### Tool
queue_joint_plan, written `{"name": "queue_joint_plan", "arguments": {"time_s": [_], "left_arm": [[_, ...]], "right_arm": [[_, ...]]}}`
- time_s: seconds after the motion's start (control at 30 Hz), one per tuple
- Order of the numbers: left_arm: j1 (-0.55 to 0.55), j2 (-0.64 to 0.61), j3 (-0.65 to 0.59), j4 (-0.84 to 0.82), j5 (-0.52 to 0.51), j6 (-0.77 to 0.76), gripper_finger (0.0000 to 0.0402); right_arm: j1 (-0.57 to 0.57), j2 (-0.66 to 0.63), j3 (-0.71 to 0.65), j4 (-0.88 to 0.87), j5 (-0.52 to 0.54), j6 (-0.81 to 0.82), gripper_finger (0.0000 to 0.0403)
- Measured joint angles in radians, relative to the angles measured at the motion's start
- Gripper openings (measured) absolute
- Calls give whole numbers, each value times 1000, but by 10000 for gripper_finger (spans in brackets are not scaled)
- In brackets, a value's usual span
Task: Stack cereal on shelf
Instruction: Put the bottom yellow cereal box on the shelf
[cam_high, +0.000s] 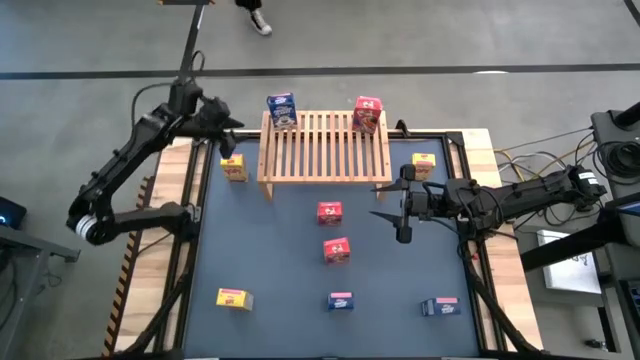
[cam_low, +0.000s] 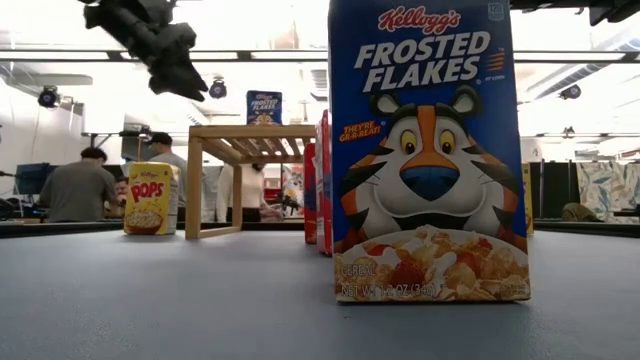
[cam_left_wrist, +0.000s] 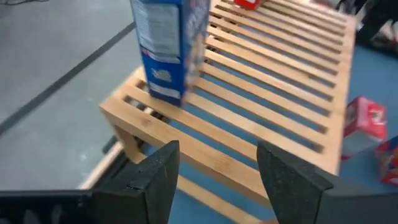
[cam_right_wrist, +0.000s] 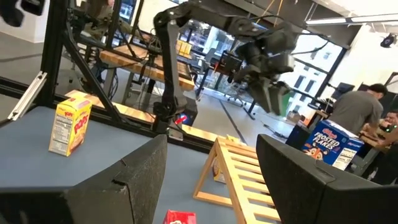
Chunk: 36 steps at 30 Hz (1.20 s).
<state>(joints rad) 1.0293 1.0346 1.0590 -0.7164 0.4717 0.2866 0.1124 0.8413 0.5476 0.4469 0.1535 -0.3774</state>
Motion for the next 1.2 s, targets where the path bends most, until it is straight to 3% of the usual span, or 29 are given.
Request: {"name": "queue_joint_plan", "arguments": {"time_s": [0.33,0.53,0.87,1.07,1.2], "left_arm": [[-62,-298,-302,259,1,-252,178],[-62,-405,-414,376,7,-353,170],[-92,-438,-433,390,10,-400,170],[-190,-449,-434,429,43,-428,170],[-292,-475,-428,437,-56,-427,170]], "right_arm": [[0,0,0,-6,0,-40,237],[-4,0,-1,-6,0,-70,237],[-5,0,-10,-16,2,-61,237],[-5,0,-10,0,3,-52,237],[-5,0,-11,-1,2,-28,237]]}}
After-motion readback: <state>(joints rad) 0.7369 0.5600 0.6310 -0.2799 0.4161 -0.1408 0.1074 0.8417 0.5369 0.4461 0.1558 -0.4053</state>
